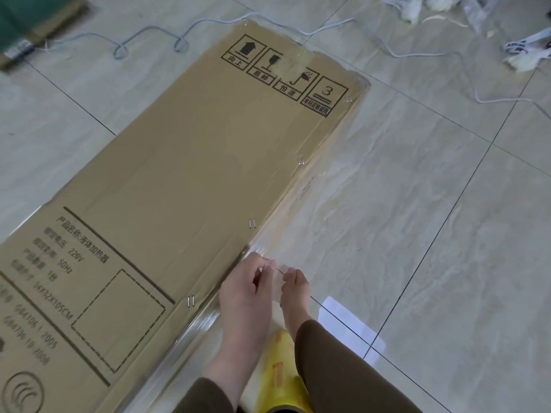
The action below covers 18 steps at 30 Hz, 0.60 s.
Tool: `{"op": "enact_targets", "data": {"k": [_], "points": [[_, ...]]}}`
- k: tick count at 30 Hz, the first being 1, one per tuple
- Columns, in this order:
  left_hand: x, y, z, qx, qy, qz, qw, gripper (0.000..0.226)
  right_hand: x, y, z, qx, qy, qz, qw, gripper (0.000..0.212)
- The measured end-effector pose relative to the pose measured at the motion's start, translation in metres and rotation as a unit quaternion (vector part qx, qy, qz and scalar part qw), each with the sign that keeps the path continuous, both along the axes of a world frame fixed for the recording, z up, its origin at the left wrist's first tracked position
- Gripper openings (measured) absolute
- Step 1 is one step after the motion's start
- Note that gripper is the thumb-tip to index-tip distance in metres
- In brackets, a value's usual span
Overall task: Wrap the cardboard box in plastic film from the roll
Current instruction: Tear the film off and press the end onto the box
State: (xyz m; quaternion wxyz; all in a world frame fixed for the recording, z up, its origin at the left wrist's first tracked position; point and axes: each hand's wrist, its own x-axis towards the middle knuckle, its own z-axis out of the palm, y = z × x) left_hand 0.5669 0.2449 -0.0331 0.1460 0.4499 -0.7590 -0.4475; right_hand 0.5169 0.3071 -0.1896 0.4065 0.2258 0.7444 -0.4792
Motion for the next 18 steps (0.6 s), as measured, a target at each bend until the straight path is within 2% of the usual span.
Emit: {"op": "enact_targets", "data": {"k": [4, 7, 10, 12, 15, 18], "points": [[0.015, -0.015, 0.016, -0.086, -0.077, -0.054, 0.992, 0.026, 0.002, -0.023, 0.003, -0.017, 0.019, 0.078, 0.997, 0.029], [0.014, -0.028, 0.028, -0.198, -0.146, -0.099, 0.964, 0.023, -0.006, -0.050, 0.010, -0.020, 0.048, 0.132, 0.990, 0.023], [0.012, -0.040, 0.031, -0.286, -0.174, -0.117, 0.935, 0.022, 0.000, -0.072, 0.019, -0.046, 0.012, 0.084, 0.995, 0.026], [0.014, -0.049, 0.025, -0.309, -0.145, -0.127, 0.931, 0.025, 0.007, -0.079, 0.017, -0.006, -0.003, 0.056, 0.998, 0.029], [0.017, -0.056, 0.017, -0.292, -0.106, -0.135, 0.941, 0.029, 0.017, -0.087, 0.014, 0.036, -0.020, 0.045, 0.998, 0.048], [0.018, -0.057, 0.013, -0.270, -0.084, -0.135, 0.950, 0.032, 0.029, -0.098, 0.008, 0.007, -0.095, -0.011, 0.995, 0.079]]}}
